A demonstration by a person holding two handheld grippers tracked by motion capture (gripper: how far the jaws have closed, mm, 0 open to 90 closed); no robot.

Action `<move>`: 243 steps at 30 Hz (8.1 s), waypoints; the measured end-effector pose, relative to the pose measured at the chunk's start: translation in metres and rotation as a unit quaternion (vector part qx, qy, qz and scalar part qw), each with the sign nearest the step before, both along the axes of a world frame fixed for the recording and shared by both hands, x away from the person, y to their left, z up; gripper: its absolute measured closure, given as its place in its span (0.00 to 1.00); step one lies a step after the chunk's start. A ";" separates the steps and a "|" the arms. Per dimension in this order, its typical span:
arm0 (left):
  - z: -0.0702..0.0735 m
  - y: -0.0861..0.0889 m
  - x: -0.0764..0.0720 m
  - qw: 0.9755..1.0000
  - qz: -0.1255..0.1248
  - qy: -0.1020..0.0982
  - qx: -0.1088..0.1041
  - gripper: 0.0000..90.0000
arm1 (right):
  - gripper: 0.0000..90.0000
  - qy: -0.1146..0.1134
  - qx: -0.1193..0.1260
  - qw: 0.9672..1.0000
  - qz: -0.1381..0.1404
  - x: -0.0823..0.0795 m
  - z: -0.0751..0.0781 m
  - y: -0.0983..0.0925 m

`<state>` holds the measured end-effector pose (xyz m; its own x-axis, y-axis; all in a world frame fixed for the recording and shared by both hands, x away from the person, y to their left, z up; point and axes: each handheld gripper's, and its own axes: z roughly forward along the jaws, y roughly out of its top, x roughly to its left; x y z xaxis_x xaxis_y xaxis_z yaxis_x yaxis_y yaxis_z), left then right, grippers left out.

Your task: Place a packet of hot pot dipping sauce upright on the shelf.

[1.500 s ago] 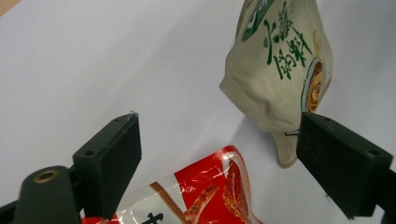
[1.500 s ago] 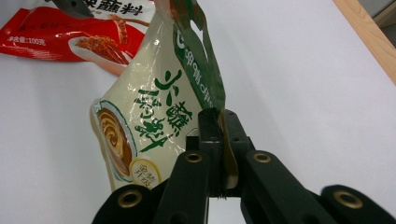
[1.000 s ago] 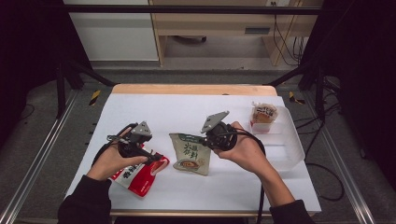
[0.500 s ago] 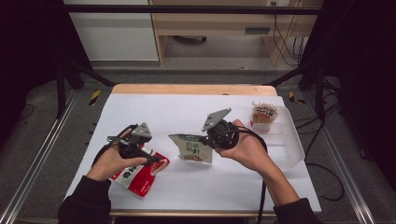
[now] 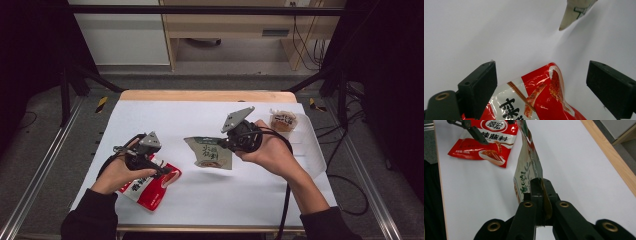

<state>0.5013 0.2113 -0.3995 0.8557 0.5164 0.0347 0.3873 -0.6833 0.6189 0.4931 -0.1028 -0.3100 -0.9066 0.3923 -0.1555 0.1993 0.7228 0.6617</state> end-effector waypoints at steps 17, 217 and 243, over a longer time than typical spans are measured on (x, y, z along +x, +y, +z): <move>0.000 0.000 -0.001 1.000 -0.001 0.002 0.005 0.10 | 1.00 -0.016 0.008 1.000 -0.023 0.005 0.025 -0.027; 0.000 0.020 -0.001 1.000 0.028 0.001 0.011 0.10 | 0.30 -0.018 0.066 0.959 -0.276 0.054 -0.029 -0.250; -0.006 0.035 -0.002 0.997 0.069 -0.014 0.026 0.08 | 0.14 -0.095 0.104 0.968 -0.209 -0.007 0.004 -0.159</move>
<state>0.4988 0.2464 -0.4055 0.7747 0.6265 0.0864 0.4636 -0.6555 0.5962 0.4862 -0.2618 -0.3057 -0.6254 0.7586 -0.1826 0.3054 0.4533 0.8374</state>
